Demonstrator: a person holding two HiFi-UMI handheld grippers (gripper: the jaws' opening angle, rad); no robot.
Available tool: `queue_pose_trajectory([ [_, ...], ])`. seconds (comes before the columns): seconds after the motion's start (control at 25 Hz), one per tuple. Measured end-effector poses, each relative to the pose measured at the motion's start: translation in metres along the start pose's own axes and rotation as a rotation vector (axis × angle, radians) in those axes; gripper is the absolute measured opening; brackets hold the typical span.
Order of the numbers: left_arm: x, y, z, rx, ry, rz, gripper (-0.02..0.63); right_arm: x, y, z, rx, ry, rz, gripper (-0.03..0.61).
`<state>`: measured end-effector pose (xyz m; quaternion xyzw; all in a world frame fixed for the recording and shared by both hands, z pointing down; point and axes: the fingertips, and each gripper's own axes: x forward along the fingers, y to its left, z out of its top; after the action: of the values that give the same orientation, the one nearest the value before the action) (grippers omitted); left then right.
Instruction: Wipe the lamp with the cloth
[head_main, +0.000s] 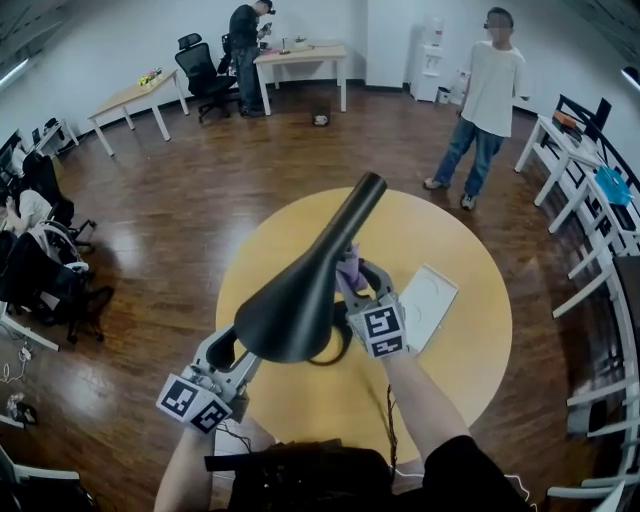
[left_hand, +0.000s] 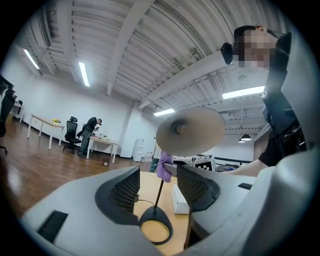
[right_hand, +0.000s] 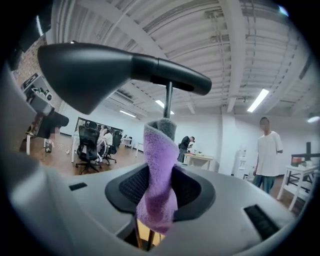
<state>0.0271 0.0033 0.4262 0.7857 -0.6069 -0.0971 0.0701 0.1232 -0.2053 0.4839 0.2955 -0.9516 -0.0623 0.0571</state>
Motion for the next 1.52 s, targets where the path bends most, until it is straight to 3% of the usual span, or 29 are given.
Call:
queue_pose_trajectory([
  [0.24,-0.007,0.011,-0.007,-0.011,0.025,0.02,0.23,0.01,0.009,-0.062,0.01,0.111,0.002,0.138],
  [0.52,-0.006,0.022,-0.017,0.004,0.054,0.057,0.23,0.011,0.012,-0.172,0.002,0.405,0.018,0.135],
  [0.68,-0.01,0.032,-0.029,-0.017,0.078,0.072,0.23,0.015,0.018,-0.202,-0.076,0.531,-0.004,0.127],
  [0.96,-0.009,0.045,-0.043,-0.06,0.107,0.077,0.23,0.006,0.024,-0.209,-0.211,0.748,-0.063,0.122],
  [1.24,0.003,0.036,-0.05,-0.088,0.14,0.035,0.229,0.001,0.023,-0.199,-0.29,0.778,-0.057,0.107],
  [1.36,0.004,0.036,-0.048,-0.099,0.14,0.042,0.23,0.001,0.028,-0.221,-0.383,0.801,-0.007,0.106],
  [1.52,0.002,0.031,-0.049,-0.094,0.134,0.048,0.23,-0.007,0.035,-0.209,-0.508,0.807,0.016,0.103],
])
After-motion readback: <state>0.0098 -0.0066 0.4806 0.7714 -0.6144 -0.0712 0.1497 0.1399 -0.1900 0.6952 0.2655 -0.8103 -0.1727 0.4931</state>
